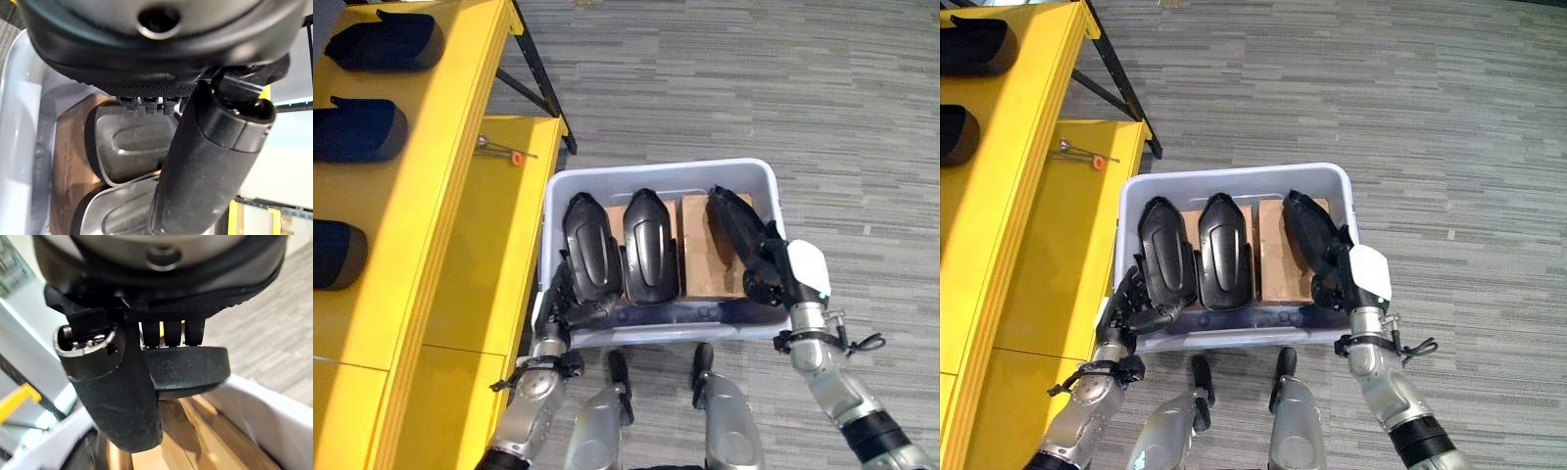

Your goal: Move parts from the plastic box to the shelf.

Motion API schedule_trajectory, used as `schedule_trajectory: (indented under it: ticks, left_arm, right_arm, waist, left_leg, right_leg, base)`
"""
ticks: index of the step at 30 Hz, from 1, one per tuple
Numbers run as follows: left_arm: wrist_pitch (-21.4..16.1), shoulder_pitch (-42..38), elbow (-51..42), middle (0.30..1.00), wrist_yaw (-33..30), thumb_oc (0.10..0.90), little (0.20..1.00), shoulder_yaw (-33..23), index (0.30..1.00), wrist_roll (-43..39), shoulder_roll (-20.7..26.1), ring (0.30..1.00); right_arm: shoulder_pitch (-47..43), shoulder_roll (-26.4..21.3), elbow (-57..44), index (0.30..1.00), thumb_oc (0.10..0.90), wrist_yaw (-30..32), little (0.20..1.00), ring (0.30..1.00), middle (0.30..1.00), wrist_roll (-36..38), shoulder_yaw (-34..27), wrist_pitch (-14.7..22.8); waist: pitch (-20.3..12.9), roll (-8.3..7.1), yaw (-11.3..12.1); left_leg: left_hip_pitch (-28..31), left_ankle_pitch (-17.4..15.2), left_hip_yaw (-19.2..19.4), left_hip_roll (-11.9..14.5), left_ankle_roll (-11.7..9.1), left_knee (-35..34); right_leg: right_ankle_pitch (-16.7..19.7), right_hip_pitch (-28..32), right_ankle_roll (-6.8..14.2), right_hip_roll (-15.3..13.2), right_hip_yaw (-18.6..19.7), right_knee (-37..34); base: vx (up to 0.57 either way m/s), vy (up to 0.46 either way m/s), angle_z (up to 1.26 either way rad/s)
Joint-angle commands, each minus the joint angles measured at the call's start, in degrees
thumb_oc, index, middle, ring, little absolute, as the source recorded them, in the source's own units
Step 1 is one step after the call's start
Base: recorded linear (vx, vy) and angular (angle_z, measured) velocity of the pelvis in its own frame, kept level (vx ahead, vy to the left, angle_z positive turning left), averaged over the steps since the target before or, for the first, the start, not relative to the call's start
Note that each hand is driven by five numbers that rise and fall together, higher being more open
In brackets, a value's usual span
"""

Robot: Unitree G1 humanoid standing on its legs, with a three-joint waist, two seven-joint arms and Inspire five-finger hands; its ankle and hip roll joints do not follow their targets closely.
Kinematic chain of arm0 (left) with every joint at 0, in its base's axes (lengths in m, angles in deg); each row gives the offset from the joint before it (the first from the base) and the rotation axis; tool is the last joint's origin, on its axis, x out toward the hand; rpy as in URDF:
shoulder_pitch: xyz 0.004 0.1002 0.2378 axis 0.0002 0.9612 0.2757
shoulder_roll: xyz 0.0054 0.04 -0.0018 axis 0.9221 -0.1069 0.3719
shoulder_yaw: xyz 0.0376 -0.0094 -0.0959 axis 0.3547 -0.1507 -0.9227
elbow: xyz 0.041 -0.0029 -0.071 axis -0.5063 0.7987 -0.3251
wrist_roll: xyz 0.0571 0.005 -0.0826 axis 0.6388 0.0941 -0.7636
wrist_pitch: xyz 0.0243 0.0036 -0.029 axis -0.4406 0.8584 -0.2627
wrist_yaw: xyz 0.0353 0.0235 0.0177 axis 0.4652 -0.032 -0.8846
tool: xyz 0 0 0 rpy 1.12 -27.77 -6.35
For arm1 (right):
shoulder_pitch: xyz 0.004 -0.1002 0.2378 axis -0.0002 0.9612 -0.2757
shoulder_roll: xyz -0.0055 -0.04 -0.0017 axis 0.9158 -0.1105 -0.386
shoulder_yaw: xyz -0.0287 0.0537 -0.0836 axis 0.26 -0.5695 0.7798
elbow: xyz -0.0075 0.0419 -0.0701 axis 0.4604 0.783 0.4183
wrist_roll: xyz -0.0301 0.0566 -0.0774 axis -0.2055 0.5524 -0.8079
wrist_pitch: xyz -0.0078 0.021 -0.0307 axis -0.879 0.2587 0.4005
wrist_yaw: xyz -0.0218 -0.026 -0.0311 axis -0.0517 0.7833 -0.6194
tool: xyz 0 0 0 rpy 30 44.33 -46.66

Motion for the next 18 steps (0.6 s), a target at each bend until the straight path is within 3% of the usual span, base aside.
schedule_trajectory:
  ticks: [1,6,18]
  left_arm:
    - [-3.6,2.4,-3.7,1.000,0.4,0.900,1.000,-0.8,1.000,0.6,2.9,1.000]
    - [-2.5,6.2,-3.1,1.000,1.2,0.900,1.000,-3.4,1.000,1.3,1.5,1.000]
    - [-1.6,9.3,-2.7,1.000,2.1,0.900,1.000,-4.4,1.000,1.2,-0.8,1.000]
  right_arm:
    - [-1.8,-1.5,-5.2,0.300,0.400,3.0,0.300,0.300,0.300,-0.6,-2.0,5.6]
    - [-0.3,-2.1,-11.3,0.300,0.400,2.5,0.300,0.300,0.300,-0.6,-5.6,7.1]
    - [-0.4,-4.4,-17.1,0.300,0.400,1.6,0.300,0.300,0.300,-3.2,-7.7,7.6]
  waist:
    - [-10.8,-3.06,1.2]
    - [-16.9,-2.85,1.6]
    - [-21.2,-2.15,2.2]
  left_leg:
    - [0.3,-3.5,-1.6,5.4,-4.3,1.9]
    - [5.2,-1.4,0.0,6.9,-5.1,-3.6]
    - [7.4,-1.9,0.1,7.3,-5.0,-3.5]
  right_leg:
    - [3.8,1.8,8.3,-7.2,-0.3,-6.6]
    - [3.9,5.6,8.5,-5.3,-0.4,-10.3]
    - [2.1,9.1,7.7,-4.6,-1.0,-10.9]
  base:
    - [0.07,-0.051,-0.11]
    - [0.09,-0.056,-0.11]
    - [0.05,-0.030,0.01]
